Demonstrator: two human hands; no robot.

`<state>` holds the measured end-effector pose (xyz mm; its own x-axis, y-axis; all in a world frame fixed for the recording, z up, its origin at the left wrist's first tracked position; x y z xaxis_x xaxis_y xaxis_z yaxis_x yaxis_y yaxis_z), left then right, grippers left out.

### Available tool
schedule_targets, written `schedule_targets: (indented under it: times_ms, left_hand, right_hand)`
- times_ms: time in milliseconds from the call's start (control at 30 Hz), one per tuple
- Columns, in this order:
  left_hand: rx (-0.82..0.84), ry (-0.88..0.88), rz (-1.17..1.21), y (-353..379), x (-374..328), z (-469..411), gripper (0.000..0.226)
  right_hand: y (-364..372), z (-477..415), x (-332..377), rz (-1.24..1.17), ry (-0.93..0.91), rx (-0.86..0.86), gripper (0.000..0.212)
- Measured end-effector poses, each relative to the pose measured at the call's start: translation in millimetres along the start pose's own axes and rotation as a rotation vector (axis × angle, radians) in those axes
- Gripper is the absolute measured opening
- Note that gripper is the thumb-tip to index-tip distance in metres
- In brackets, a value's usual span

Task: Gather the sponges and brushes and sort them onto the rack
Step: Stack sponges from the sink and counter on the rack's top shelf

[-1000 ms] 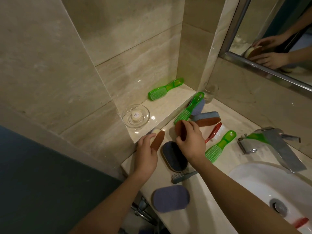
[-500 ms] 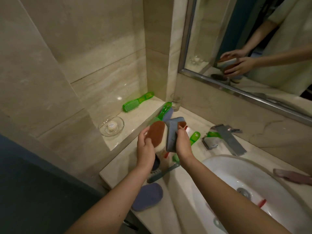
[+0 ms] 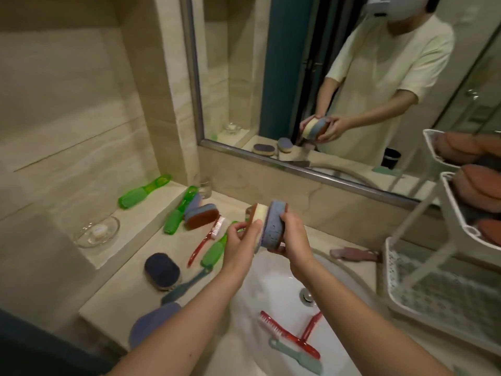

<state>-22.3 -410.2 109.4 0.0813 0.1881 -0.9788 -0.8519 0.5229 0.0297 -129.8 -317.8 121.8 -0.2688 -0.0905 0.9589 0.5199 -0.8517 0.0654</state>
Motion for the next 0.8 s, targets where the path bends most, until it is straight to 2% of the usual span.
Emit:
schedule_targets:
  times_ms: [233, 400, 600, 800]
  left_hand:
    - [0.070, 0.059, 0.022, 73.1, -19.6, 52.3, 0.024]
    - [0.141, 0.137, 0.069, 113.1, -42.0, 85.8, 0.009]
    - [0.308, 0.254, 0.112, 174.6, -74.6, 124.9, 0.028]
    - [0.439, 0.323, 0.164, 236.0, -110.7, 161.5, 0.028]
  right_hand:
    - [-85.0, 34.6, 38.4, -0.014, -0.095, -0.057, 0.028]
    - [-135.4, 55.8, 59.3, 0.010, -0.150, -0.078, 0.029]
    - [-194.7, 82.1, 96.1, -0.007, -0.235, -0.122, 0.033]
    - [-260.1, 105.3, 145.1, -0.049, -0.326, -0.217, 0.038]
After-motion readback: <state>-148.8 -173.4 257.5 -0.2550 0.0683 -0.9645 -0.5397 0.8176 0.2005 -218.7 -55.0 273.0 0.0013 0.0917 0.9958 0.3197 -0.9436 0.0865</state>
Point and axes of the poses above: each hand's wrist, its own z-axis away from the middle knuckle, its own y-axis out of the palm, x = y × z, the point moved 9 cm from there along -z, towards the middle knuckle, and after that the axes turned 2 degrees about -x, right-handed, at the moved point
